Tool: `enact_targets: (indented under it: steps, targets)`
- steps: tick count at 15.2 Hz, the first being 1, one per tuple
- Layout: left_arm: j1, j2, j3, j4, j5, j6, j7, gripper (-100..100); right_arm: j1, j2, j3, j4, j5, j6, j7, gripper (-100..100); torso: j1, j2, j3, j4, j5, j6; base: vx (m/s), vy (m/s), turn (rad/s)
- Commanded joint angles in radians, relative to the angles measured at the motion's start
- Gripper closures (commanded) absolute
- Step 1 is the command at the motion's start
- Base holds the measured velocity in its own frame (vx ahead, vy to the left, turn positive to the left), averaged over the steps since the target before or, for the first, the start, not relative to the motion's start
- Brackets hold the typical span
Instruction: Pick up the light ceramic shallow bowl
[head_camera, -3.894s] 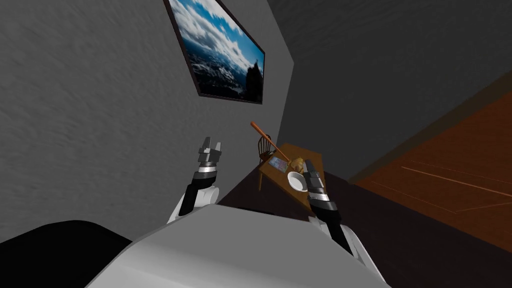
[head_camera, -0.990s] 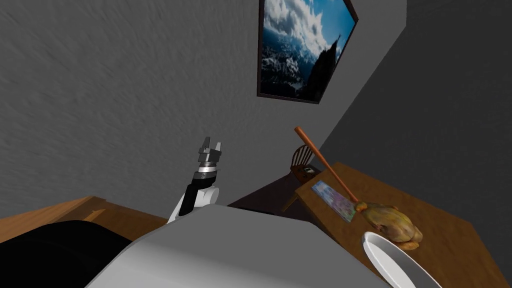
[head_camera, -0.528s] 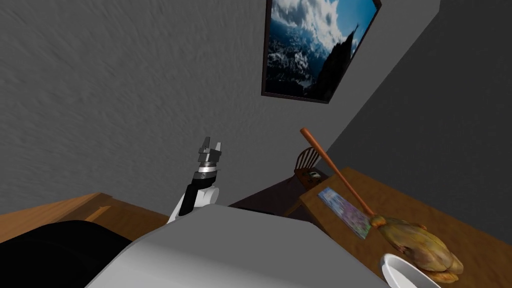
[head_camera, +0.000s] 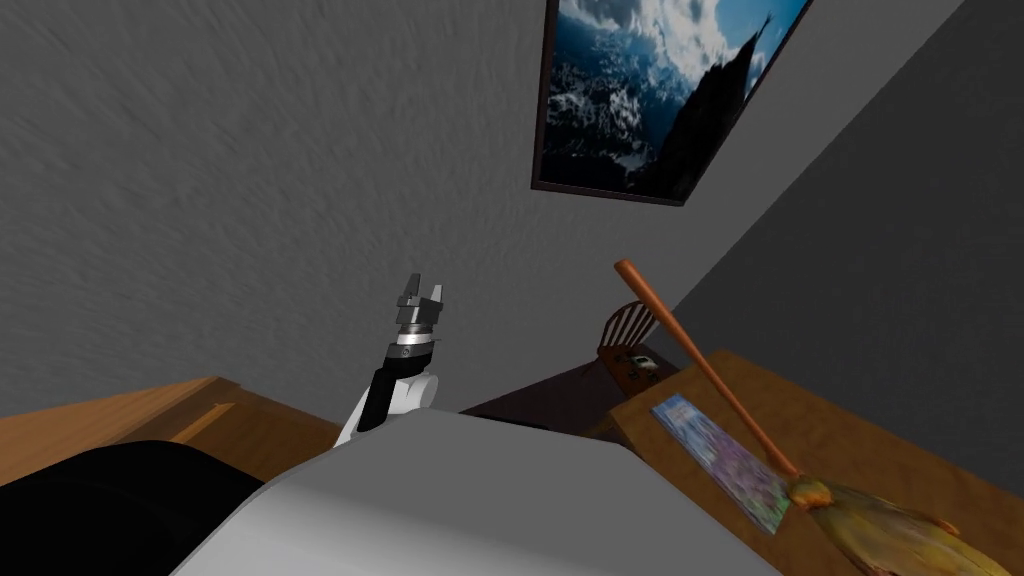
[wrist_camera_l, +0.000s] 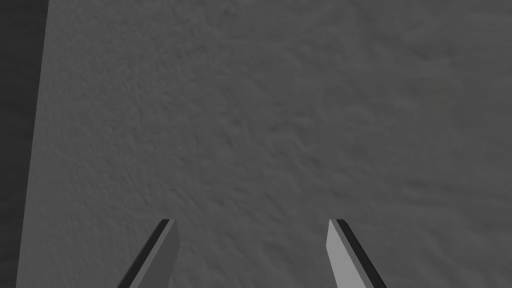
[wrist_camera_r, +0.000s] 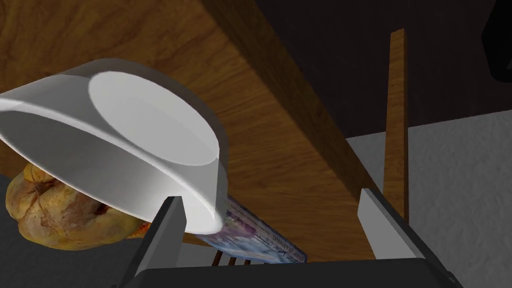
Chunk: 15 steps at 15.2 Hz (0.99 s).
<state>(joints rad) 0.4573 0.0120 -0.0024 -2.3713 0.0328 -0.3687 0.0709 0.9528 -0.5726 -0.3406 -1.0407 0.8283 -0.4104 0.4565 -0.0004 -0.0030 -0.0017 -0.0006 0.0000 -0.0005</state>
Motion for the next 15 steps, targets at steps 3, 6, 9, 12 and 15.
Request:
enact_targets:
  steps: [3,6,9,12,15]
  targets:
    - [0.0,0.0,0.0,0.0,0.0,0.0,0.0,0,0.019,-0.018,0.011,0.094,0.047,0.011,0.045,-100,-0.002,-0.002,-0.001,0.0,0.0,0.0,0.111,-0.057,0.18]
    - [0.0,0.0,0.0,0.0,0.0,0.0,0.0,0,0.016,-0.025,0.018,0.135,0.064,0.012,0.064,-100,-0.002,-0.001,-0.001,0.0,0.0,0.0,0.077,-0.043,0.096]
    - [0.0,0.0,0.0,0.0,0.0,0.0,0.0,0,0.008,-0.035,0.036,0.203,0.096,0.012,0.098,-100,-0.001,-0.001,0.0,0.0,0.0,0.0,0.074,-0.049,0.124]
    - [0.0,0.0,0.0,0.0,0.0,0.0,0.0,0,0.003,-0.039,0.047,0.242,0.11,0.011,0.112,-100,-0.002,0.0,0.0,0.0,0.0,0.0,0.067,-0.052,0.103]
    - [0.0,0.0,0.0,0.0,0.0,0.0,0.0,0,-0.009,-0.043,0.07,0.292,0.132,0.007,0.134,-100,-0.001,0.001,0.0,0.0,0.0,0.0,0.053,-0.049,0.075]
